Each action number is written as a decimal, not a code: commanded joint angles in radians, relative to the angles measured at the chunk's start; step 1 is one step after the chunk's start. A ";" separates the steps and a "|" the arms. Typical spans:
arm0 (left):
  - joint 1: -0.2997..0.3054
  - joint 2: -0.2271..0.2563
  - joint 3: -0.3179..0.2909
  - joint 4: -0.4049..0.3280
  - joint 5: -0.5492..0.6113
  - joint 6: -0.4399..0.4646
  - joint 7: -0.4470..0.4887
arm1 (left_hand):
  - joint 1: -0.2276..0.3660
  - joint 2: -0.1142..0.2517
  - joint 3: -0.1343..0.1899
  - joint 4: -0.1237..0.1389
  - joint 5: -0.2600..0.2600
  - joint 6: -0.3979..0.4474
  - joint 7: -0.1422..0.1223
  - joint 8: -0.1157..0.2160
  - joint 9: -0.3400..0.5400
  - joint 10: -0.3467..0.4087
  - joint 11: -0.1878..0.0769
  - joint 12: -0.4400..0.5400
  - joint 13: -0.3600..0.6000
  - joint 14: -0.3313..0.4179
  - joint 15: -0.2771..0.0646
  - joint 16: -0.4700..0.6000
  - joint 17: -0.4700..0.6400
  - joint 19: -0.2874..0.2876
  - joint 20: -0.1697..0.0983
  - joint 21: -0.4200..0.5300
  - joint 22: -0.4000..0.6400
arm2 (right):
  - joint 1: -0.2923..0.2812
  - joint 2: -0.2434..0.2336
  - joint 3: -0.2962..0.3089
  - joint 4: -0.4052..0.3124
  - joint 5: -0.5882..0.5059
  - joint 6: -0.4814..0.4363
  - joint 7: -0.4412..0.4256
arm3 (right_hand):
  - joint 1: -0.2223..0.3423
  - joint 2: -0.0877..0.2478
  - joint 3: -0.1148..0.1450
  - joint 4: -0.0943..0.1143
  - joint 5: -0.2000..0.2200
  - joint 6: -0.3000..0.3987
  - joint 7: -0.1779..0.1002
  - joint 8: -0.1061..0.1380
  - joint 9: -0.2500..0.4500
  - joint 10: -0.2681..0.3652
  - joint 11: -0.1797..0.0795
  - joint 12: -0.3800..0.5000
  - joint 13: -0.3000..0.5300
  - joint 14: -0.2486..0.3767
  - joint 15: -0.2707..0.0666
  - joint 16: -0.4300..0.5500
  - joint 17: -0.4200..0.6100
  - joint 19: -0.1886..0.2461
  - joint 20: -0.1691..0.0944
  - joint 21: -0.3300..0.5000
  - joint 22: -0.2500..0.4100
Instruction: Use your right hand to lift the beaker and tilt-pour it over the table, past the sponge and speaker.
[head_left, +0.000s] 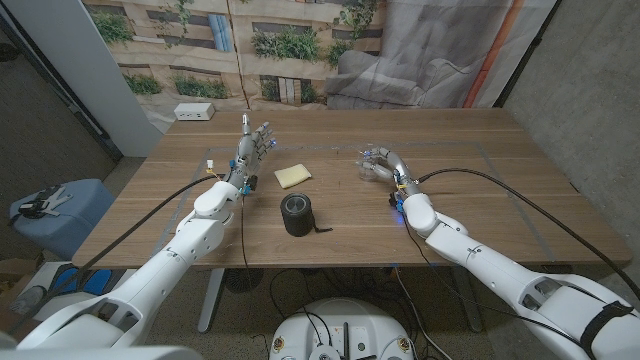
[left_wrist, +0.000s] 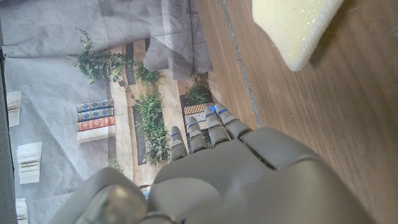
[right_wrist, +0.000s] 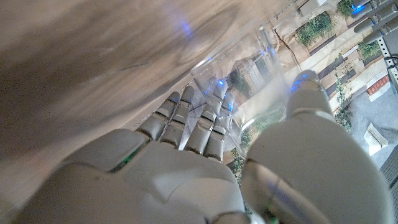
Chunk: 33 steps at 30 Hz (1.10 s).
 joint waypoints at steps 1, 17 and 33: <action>0.000 -0.001 0.000 0.000 0.000 -0.001 0.001 | 0.003 0.024 -0.009 0.001 0.006 0.003 -0.005 0.004 0.004 0.009 0.000 0.006 0.003 0.005 0.001 0.005 0.006 0.005 -0.010 0.004 0.003 | 0.014 0.017 -0.018 0.041 -0.008 0.012 -0.013 | 0.212 0.195 -0.003 0.004 -0.002 0.069 -0.078 0.003 -0.001 -0.004 -0.002 -0.006 0.002 -0.006 -0.152 0.006 0.003 -0.005 -0.025 0.001 0.001; 0.000 -0.001 0.000 0.000 0.000 -0.001 0.000 | 0.003 0.025 -0.010 0.000 0.006 0.003 -0.005 0.004 0.004 0.010 0.001 0.006 0.003 0.006 0.001 0.005 0.006 0.005 -0.010 0.004 0.003 | 0.022 -0.009 -0.030 0.040 -0.011 0.013 0.020 | 0.227 0.180 -0.025 0.008 -0.004 0.026 -0.078 -0.018 -0.004 -0.042 -0.001 -0.030 0.000 -0.034 -0.147 0.000 0.007 -0.012 -0.019 0.002 0.002; 0.000 -0.001 0.000 0.000 0.000 0.000 0.000 | 0.003 0.025 -0.010 0.001 0.006 0.003 -0.006 0.004 0.004 0.009 0.000 0.006 0.003 0.005 0.001 0.005 0.006 0.006 -0.010 0.004 0.003 | 0.038 -0.034 -0.028 0.057 0.010 0.044 0.093 | 0.166 0.145 -0.082 0.030 0.007 -0.077 -0.078 -0.077 -0.010 -0.139 0.001 -0.067 0.012 -0.093 -0.137 -0.038 -0.002 -0.044 0.010 -0.002 0.002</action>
